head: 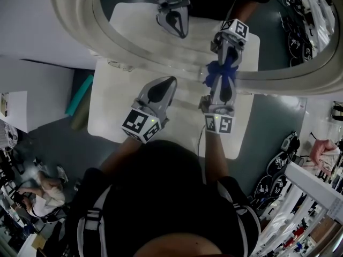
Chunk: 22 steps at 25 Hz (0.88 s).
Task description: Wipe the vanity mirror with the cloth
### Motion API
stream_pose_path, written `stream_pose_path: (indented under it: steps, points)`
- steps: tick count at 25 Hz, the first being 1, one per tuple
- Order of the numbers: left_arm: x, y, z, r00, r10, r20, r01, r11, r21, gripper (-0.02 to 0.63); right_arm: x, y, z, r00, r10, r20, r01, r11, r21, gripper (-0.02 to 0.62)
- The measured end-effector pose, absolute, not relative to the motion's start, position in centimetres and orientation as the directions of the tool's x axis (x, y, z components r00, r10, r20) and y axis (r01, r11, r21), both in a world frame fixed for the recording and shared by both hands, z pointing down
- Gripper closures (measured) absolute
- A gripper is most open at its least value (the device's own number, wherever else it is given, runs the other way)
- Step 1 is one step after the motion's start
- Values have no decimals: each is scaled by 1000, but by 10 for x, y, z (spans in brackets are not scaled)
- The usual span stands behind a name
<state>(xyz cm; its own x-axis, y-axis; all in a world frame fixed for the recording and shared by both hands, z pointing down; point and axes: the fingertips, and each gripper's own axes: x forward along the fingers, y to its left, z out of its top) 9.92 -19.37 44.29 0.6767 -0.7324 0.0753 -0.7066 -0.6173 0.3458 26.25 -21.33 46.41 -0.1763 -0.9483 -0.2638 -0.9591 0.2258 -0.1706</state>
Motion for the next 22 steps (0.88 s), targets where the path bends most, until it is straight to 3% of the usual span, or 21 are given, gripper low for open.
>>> stream_pose_path:
  steps: [13, 22]
  points:
    - [41, -192, 434, 668, -743, 50, -709, -614, 348, 597, 195, -214, 455, -228, -932, -281, -954, 272, -129, 552]
    - [29, -198, 441, 646, -762, 50, -727, -593, 347, 597, 189, -219, 462, -240, -929, -280, -950, 284, -126, 554]
